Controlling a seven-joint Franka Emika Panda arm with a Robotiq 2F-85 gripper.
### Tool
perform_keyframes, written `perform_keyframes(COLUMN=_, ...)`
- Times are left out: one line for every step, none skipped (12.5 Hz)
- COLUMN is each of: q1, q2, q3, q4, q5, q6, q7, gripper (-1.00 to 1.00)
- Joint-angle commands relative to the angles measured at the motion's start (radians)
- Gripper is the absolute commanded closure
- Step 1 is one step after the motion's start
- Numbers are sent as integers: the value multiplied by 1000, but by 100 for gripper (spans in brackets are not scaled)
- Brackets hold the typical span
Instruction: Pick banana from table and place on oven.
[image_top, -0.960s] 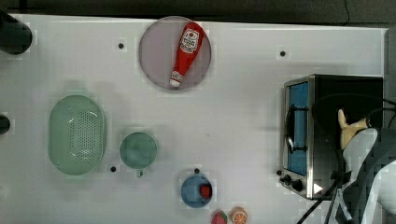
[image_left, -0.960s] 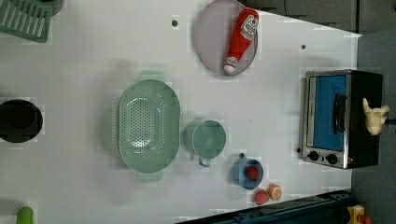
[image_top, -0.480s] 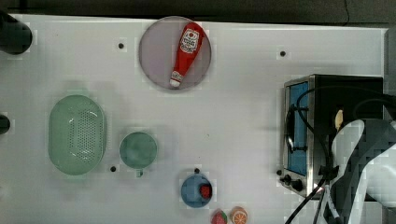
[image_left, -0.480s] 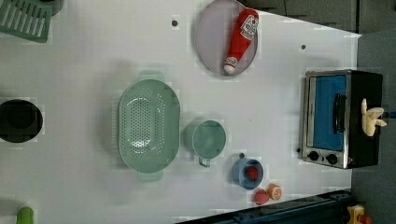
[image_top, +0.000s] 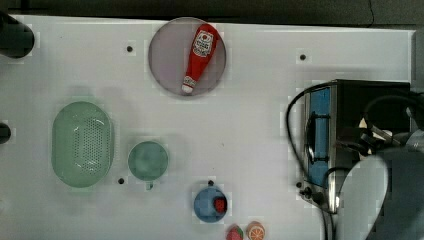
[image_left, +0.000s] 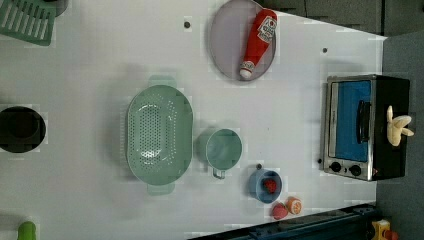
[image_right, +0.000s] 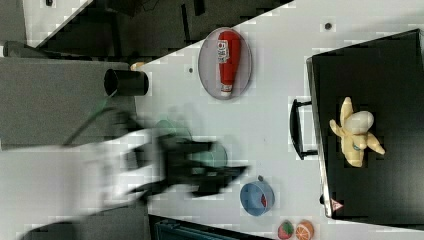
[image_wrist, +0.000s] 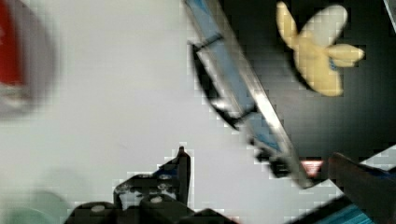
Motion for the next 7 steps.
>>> perform_keyframes(q1=47, q2=-53, q3=150, q4=39, q5=14, q6=-47, q7=411, gripper=-100)
perform_keyframes(q1=47, q2=-70, q3=202, q4=33, q5=10, q6=-49, q7=489, gripper=-100)
perform_keyframes(q1=47, q2=-88, q3=247, q4=22, q5=9, q6=-63, q7=562, gripper=-100)
perform_keyframes(q1=47, q2=-107, q3=278, q4=6, q5=9, q6=-89, q7=655, gripper=-100)
perform_keyframes(q1=47, q2=-126, q3=299, q4=-14, q5=10, q6=-114, q7=762, gripper=-100)
perform_keyframes(q1=47, q2=-142, q3=316, q4=-32, q5=11, q6=-120, q7=838, gripper=-100)
perform_keyframes(q1=47, q2=-157, q3=330, q4=-43, q5=11, q6=-121, q7=864, gripper=-100)
